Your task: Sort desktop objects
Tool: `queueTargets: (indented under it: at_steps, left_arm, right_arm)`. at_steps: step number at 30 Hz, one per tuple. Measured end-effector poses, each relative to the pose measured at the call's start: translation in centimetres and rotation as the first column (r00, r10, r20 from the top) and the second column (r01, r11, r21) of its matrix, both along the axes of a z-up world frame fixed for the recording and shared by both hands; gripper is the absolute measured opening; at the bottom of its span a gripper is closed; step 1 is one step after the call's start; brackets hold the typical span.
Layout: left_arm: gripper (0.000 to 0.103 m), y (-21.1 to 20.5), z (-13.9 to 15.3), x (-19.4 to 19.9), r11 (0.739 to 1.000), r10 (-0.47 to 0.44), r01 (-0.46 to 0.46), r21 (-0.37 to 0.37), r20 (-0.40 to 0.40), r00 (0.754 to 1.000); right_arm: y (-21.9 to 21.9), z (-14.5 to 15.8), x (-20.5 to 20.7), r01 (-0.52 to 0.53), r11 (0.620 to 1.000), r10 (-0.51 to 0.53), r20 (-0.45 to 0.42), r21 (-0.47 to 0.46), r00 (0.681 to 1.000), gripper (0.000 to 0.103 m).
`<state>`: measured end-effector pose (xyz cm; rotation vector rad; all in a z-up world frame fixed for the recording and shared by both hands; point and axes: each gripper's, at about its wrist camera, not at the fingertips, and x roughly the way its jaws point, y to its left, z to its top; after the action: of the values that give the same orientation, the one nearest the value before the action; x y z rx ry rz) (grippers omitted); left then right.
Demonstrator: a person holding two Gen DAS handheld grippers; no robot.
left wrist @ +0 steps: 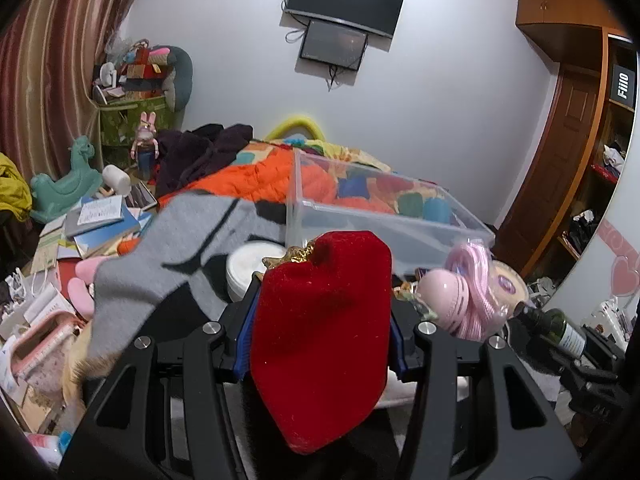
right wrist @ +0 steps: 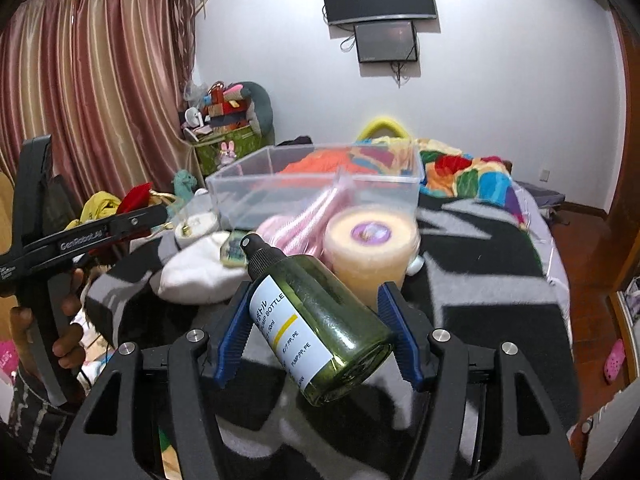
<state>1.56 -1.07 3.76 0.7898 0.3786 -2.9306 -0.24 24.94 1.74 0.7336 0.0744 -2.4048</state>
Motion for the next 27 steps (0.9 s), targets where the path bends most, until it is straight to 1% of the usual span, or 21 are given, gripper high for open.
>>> queueTargets:
  at_steps: [1,2,3,8,9,12,15,18,20,22,27]
  left_arm:
    - [0.051,-0.2,0.4,0.0,1.000,0.000,0.000,-0.005,-0.004,1.000]
    - [0.051,-0.1,0.5,-0.2,1.000,0.000,0.000,-0.015,0.027,1.000]
    - [0.051,0.0,0.9,-0.2,1.000,-0.003,0.004,-0.026,0.036,0.999]
    - [0.051,-0.1,2.0,-1.5,0.999,-0.040,0.042,-0.030,0.050,0.998]
    - [0.051,-0.2,2.4,-1.6,0.998,-0.045,0.046,-0.034,0.037,0.998]
    - [0.051,-0.1,2.8,-2.8,0.996,-0.066,0.068,-0.054,0.045,0.997]
    - [0.051,-0.2,3.3,-4.5,0.992,-0.099,0.104,-0.065,0.074,0.992]
    - [0.051,-0.5,3.8,-6.0,0.988,-0.114,0.122,-0.090,0.093,0.989]
    - [0.051,-0.7,4.3,-7.0,0.987,-0.123,0.132,-0.095,0.102,0.987]
    - [0.051,-1.1,4.8,-8.3,0.985,-0.140,0.151,-0.086,0.121,0.983]
    - [0.051,-1.5,5.4,-11.4,0.982,-0.158,0.171,-0.083,0.143,0.977]
  right_arm:
    - [0.0,0.4,-0.2,0.001,1.000,-0.001,-0.005,-0.003,1.000,0.059]
    - [-0.1,0.7,-0.4,0.001,1.000,-0.001,-0.009,-0.003,1.000,0.059]
    - [-0.2,1.0,-0.5,0.007,1.000,-0.007,-0.017,0.001,1.000,0.059]
    - [-0.8,2.1,-2.4,0.026,0.999,-0.025,-0.037,0.038,0.999,0.059]
    - [-0.9,2.1,-2.5,0.031,0.999,-0.029,-0.043,0.044,0.999,0.059]
    - [-1.1,3.0,-3.6,0.035,0.998,-0.032,-0.052,0.046,0.998,0.059]
    - [-1.5,3.7,-5.2,0.068,0.995,-0.063,-0.076,0.071,0.995,0.059]
    - [-2.0,4.5,-6.6,0.069,0.994,-0.063,-0.076,0.080,0.995,0.059]
    - [-2.4,5.1,-7.5,0.084,0.992,-0.075,-0.093,0.091,0.993,0.059]
    - [-2.7,5.3,-8.5,0.093,0.990,-0.083,-0.090,0.105,0.992,0.059]
    - [-3.7,5.6,-11.5,0.063,0.994,-0.060,-0.038,0.092,0.998,0.059]
